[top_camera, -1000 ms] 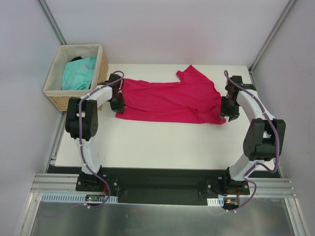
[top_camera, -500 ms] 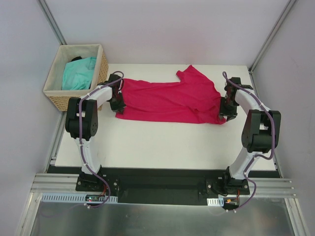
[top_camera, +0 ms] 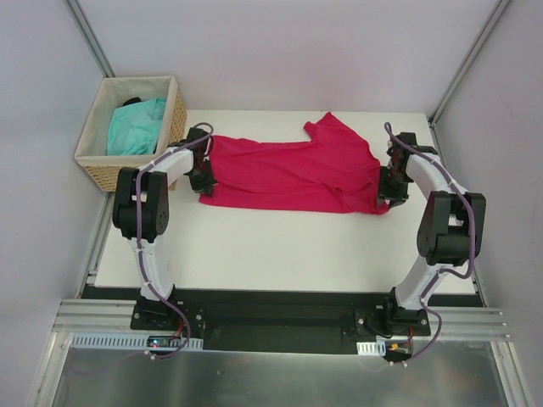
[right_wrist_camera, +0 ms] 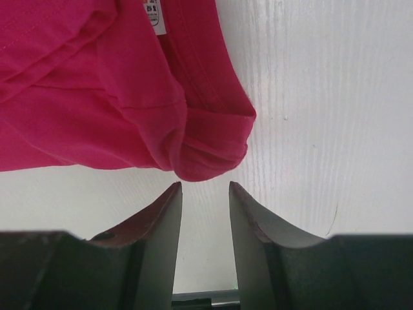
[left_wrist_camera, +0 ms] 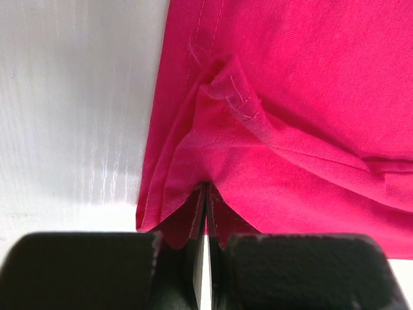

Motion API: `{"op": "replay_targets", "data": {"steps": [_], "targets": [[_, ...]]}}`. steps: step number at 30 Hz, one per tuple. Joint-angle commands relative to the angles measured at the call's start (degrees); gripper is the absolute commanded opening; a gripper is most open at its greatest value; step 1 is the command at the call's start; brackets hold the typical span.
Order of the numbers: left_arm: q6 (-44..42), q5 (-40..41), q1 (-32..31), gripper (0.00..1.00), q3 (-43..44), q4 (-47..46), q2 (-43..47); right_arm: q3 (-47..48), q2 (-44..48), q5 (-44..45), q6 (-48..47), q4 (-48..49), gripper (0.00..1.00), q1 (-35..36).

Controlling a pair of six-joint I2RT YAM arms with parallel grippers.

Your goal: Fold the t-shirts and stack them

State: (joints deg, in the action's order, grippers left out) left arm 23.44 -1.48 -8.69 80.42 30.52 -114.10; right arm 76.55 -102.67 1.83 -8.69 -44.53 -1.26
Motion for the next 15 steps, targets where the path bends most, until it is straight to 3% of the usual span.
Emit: {"op": "replay_targets", "data": {"steps": [1, 15], "targets": [[1.1, 0.5, -0.6, 0.0, -1.6, 0.9, -1.6, 1.4, 4.1, -0.9, -0.7, -2.6, 0.38, -0.2], [0.6, 0.6, -0.7, 0.0, -1.0, 0.9, -2.0, -0.4, 3.3, -4.4, 0.9, 0.3, 0.37, 0.2]]}}
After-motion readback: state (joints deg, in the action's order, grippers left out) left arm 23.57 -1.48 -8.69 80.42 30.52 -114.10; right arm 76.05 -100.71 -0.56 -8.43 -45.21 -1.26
